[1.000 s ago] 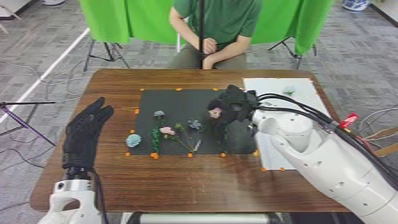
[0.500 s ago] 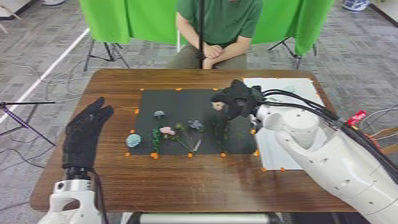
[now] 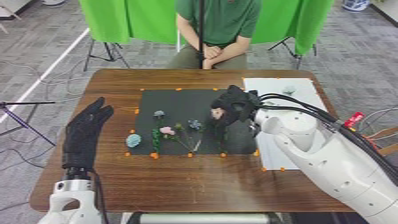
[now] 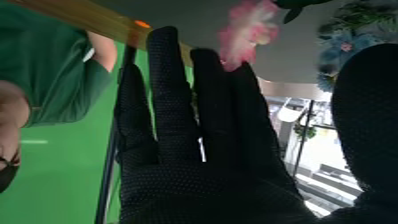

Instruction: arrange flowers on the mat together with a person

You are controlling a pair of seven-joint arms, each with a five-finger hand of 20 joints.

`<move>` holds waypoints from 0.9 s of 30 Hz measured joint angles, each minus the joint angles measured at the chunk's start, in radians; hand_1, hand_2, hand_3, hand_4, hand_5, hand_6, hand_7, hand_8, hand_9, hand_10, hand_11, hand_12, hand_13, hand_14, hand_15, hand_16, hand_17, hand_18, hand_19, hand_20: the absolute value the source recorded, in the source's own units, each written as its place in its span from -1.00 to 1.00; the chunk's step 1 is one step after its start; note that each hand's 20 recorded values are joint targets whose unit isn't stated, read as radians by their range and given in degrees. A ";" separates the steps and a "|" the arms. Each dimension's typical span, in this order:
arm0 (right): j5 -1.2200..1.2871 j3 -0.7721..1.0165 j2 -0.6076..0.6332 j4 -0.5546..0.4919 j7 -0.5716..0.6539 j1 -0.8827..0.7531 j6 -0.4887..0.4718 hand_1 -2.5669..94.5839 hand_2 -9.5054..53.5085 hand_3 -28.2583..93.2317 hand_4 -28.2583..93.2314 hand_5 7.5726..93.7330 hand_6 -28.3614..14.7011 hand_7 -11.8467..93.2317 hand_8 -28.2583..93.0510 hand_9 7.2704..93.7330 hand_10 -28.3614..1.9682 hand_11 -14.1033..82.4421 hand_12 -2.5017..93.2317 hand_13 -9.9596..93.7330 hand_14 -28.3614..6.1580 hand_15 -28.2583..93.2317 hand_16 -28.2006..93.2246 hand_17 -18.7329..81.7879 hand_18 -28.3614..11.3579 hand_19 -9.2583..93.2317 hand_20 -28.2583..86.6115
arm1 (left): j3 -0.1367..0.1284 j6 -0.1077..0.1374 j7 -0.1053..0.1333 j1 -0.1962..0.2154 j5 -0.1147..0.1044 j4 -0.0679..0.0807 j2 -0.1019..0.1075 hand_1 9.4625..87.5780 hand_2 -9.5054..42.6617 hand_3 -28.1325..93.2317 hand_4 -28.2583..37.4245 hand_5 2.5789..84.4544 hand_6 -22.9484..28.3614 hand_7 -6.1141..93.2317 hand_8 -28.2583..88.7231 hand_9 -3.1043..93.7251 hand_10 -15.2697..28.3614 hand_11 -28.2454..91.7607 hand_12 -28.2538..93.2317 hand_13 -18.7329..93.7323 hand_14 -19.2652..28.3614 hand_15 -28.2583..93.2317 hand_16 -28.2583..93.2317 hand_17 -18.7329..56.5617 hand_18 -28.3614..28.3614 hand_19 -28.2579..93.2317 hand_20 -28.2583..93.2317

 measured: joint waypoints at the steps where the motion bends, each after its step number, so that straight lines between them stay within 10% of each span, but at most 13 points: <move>1: 0.000 0.000 0.000 0.000 0.000 0.000 -0.002 -0.41 -1.00 0.72 -0.95 -0.10 0.36 -0.49 -0.74 0.24 0.10 -0.54 -0.70 0.29 -0.01 -0.24 -0.07 -0.09 -0.28 -0.51 0.12 | 0.000 0.000 0.000 0.000 0.000 0.000 0.000 -0.44 -0.93 0.52 -0.64 0.05 0.01 -0.68 -0.61 -0.01 0.27 -0.27 -0.29 -0.04 0.42 -0.37 -0.53 -0.33 0.36 -0.51 -0.27; 10: -0.003 0.001 0.000 -0.001 0.001 0.000 -0.021 -0.41 -1.00 0.72 -0.94 0.14 0.23 -0.50 -0.73 0.11 0.06 -0.56 -0.70 0.24 -0.03 -0.25 -0.06 -0.11 -0.28 -0.49 0.11 | 0.000 0.000 0.000 0.000 0.000 0.000 0.000 -0.44 -0.92 0.52 -0.64 0.05 0.01 -0.69 -0.61 -0.01 0.27 -0.27 -0.29 -0.04 0.42 -0.37 -0.53 -0.33 0.36 -0.51 -0.27; 21: 0.006 0.000 0.001 -0.001 0.004 -0.005 -0.017 -0.41 -1.00 0.70 -0.92 -0.05 0.29 -0.51 -0.74 0.43 0.24 -0.49 -0.69 0.28 0.01 -0.26 -0.09 -0.11 -0.27 -0.49 0.11 | 0.000 0.000 0.000 0.000 0.000 0.000 0.000 -0.45 -0.92 0.52 -0.64 0.05 0.01 -0.69 -0.61 -0.01 0.27 -0.27 -0.29 -0.04 0.43 -0.37 -0.53 -0.33 0.35 -0.51 -0.27; 27: 0.008 0.000 0.001 0.000 0.005 -0.007 -0.017 -0.42 -1.00 0.71 -0.91 0.20 0.26 -0.49 -0.73 0.18 0.08 -0.55 -0.69 0.19 -0.02 -0.26 -0.10 -0.12 -0.26 -0.49 0.11 | 0.000 0.000 0.000 0.000 0.000 0.000 0.000 -0.45 -0.92 0.53 -0.64 0.05 0.01 -0.68 -0.61 -0.01 0.27 -0.27 -0.29 -0.04 0.43 -0.37 -0.53 -0.33 0.35 -0.51 -0.27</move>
